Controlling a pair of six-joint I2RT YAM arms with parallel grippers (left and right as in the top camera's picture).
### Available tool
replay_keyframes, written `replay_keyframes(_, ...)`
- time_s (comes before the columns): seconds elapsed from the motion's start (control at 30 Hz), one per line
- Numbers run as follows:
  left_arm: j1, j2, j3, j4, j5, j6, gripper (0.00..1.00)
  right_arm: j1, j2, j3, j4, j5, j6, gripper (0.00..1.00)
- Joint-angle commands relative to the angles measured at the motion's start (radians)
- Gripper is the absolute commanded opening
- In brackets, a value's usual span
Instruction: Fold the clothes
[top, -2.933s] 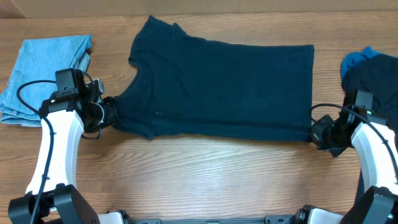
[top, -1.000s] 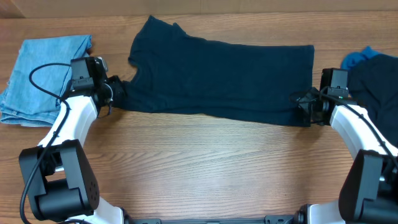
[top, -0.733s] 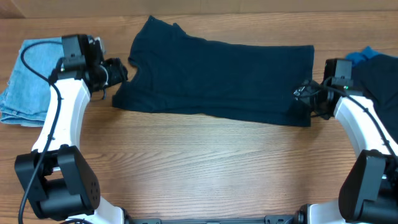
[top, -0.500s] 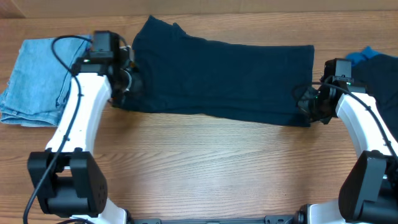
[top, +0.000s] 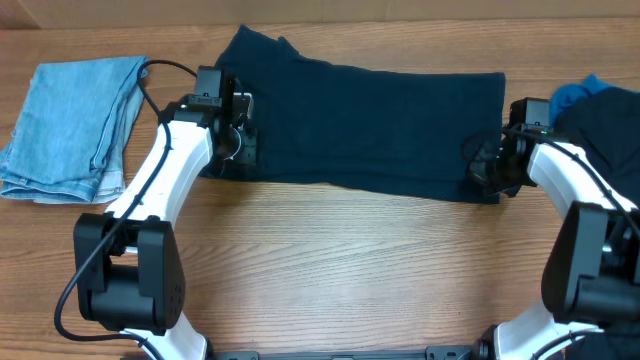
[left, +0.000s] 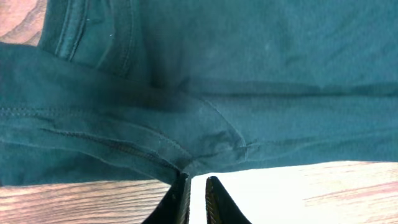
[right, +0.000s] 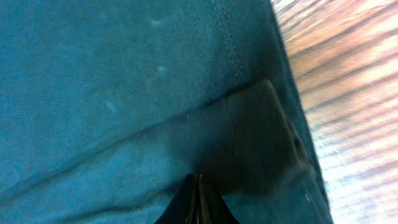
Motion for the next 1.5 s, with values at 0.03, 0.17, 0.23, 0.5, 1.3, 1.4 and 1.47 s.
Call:
replay_keyframes(0.03,-0.033,0.018,-0.007,-0.016,-0.051,0.147,0.31,-0.001,0.02,-0.004,0.041,0.002,-0.008,0.04)
replay_keyframes(0.17,-0.071,0.047,-0.007,-0.018,-0.091,0.273,0.4,-0.001,0.02,-0.004,0.063,0.002,-0.008,0.04)
replay_keyframes(0.23,-0.086,0.058,-0.008,-0.02,-0.093,0.338,0.4,-0.001,0.02,-0.004,0.068,0.002,-0.008,0.04)
replay_keyframes(0.5,-0.108,0.113,-0.01,-0.009,-0.164,0.577,0.42,-0.001,0.021,-0.004,0.069,0.002,-0.008,0.04)
replay_keyframes(1.3,-0.108,0.184,-0.011,0.047,-0.194,0.641,0.38,-0.001,0.021,-0.004,0.063,0.018,-0.008,0.16)
replay_keyframes(1.4,-0.108,0.183,-0.011,0.05,-0.216,0.64,0.27,-0.001,0.021,-0.004,0.063,0.021,-0.007,0.16)
replay_keyframes(1.47,-0.109,0.183,-0.011,0.051,-0.216,0.637,0.2,-0.001,0.021,-0.004,0.063,0.021,-0.008,0.16)
